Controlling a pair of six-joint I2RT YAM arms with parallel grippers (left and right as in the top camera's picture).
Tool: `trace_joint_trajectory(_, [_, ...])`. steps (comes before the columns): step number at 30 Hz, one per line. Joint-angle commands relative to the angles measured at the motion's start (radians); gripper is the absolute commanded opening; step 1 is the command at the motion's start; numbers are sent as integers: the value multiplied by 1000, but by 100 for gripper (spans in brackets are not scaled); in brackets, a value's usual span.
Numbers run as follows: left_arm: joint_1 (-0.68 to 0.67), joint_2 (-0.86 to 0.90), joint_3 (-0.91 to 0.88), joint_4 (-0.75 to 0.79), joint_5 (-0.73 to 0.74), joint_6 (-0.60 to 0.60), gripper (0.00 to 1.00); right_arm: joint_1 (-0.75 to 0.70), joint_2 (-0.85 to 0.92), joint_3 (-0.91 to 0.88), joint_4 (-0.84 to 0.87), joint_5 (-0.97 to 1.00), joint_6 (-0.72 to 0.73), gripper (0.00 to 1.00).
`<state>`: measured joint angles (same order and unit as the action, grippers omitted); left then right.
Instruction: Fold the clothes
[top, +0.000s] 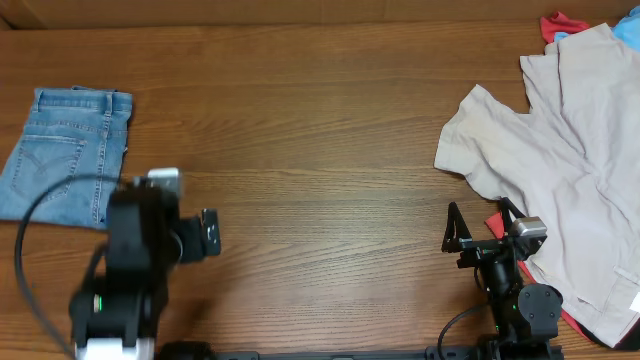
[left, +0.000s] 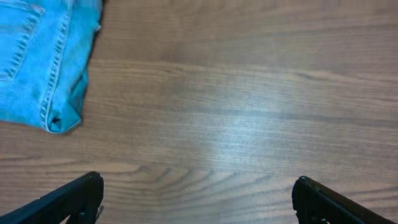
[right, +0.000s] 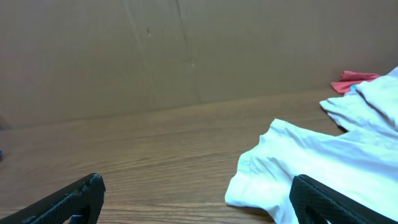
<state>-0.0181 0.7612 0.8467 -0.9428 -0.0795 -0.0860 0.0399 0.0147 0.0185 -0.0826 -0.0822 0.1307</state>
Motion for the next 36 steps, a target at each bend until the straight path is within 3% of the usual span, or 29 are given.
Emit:
trace_joint_trajectory(1, [-2,-162,-127,56,-12,-4,100,2,-12,-11,6,-9,-1,100])
trace_joint_trajectory(11, [-2,-579,-526,418,2,-4,100,2,-12,-11,6,-9,-1,100])
trace_joint_trajectory(23, [33,-758,-845,972,24,33,100,2,-12,-11,6,-9,-1,100])
trace_joint_trajectory(29, [43,-758,-842,864,55,76,100,2,-12,-11,6,-9,-1,100])
trace_joint_trajectory(36, [42,-757,-842,866,80,76,100,2,-12,-11,6,-9,-1,100])
